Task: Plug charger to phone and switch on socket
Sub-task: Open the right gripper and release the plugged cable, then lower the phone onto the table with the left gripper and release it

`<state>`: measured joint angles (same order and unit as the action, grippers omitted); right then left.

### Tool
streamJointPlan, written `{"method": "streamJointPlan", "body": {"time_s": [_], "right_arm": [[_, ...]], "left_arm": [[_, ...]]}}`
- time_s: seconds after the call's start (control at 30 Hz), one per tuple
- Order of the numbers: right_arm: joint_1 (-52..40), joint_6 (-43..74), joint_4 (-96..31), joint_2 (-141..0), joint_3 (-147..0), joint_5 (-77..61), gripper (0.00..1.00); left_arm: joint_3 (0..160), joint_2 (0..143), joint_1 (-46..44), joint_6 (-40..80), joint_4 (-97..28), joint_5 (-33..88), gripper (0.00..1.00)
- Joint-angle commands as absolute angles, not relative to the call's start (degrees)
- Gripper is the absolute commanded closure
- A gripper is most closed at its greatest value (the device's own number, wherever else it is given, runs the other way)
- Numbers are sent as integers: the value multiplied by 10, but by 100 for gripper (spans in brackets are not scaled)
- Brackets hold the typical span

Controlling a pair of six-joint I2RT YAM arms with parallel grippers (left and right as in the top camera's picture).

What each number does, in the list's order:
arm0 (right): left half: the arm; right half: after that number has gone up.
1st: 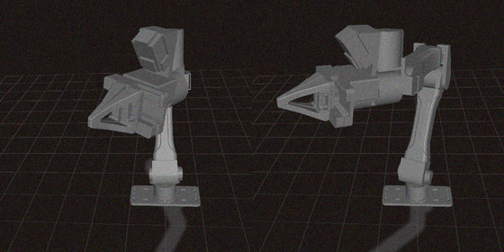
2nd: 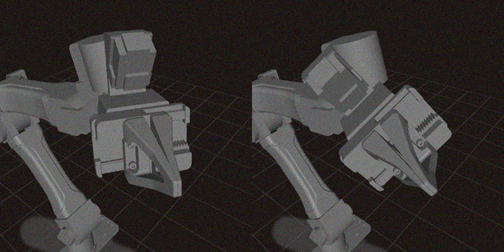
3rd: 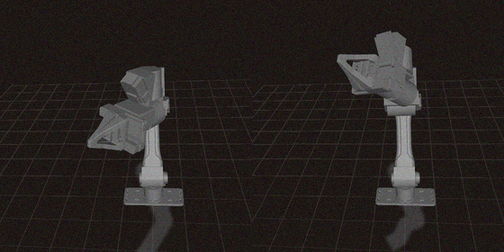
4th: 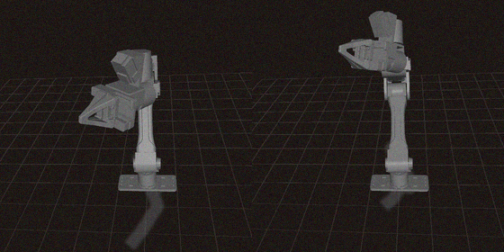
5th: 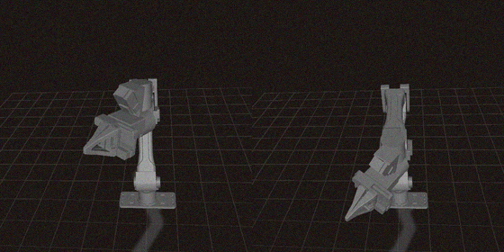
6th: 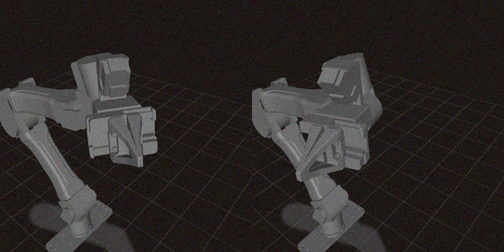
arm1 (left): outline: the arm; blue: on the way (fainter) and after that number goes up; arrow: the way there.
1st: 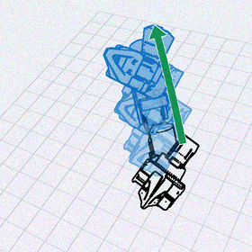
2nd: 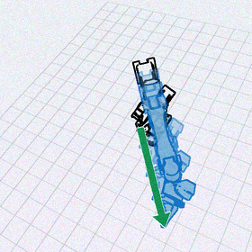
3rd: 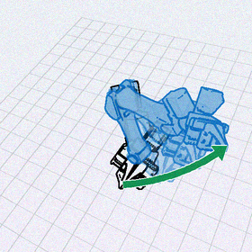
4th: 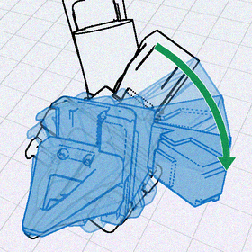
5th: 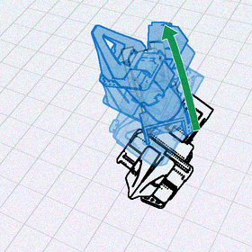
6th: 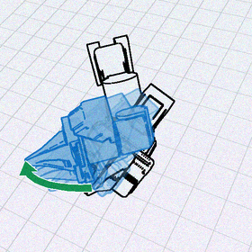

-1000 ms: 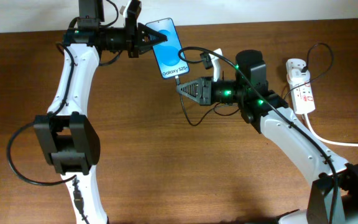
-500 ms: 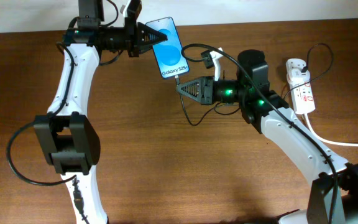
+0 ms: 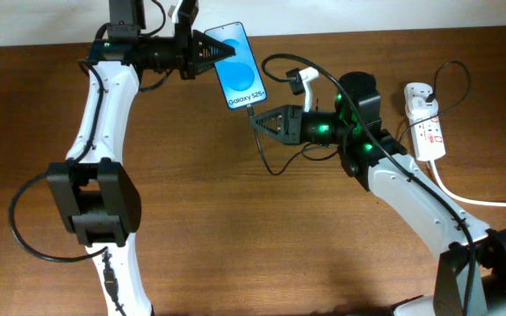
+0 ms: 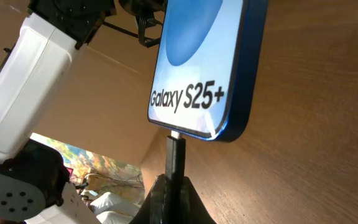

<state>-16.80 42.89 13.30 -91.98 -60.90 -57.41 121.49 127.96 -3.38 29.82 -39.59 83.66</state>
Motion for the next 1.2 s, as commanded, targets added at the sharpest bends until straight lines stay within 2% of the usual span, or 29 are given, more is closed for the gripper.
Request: {"method": "streamJointPlan", "body": {"time_s": [0.0, 0.33, 0.43, 0.57, 0.67, 0.7, 0.8, 0.97, 1.07, 1.17], "right_arm": [[-153, 427, 161, -914, -629, -473, 96], [-153, 427, 169, -914, -629, -475, 96], [-153, 427, 157, -914, -629, -496, 81], [-153, 414, 70, -914, -629, -510, 77], [-136, 405, 36, -914, -629, -508, 50], [-126, 405, 22, -914, -629, -507, 48], [-85, 392, -30, -914, -629, -506, 42], [-82, 340, -113, -914, -629, -459, 40], [-82, 317, -164, -914, -629, -427, 39], [-82, 317, -184, -914, -629, -413, 39]], "left_arm": [[1218, 1279, -64, 286, -410, 902, 100], [1218, 1279, -76, 286, -410, 902, 100], [1218, 1279, -74, 286, -405, 900, 100], [1218, 1279, -63, 286, -405, 874, 100], [1218, 1279, -62, 230, -397, 848, 100], [1218, 1280, -62, 222, -397, 826, 100], [1218, 1286, -62, 205, -426, 729, 100], [1218, 1316, -62, 104, -594, 558, 100], [1218, 1345, -62, 33, -677, 536, 100], [1217, 1364, -62, 31, -686, 519, 100]]}}
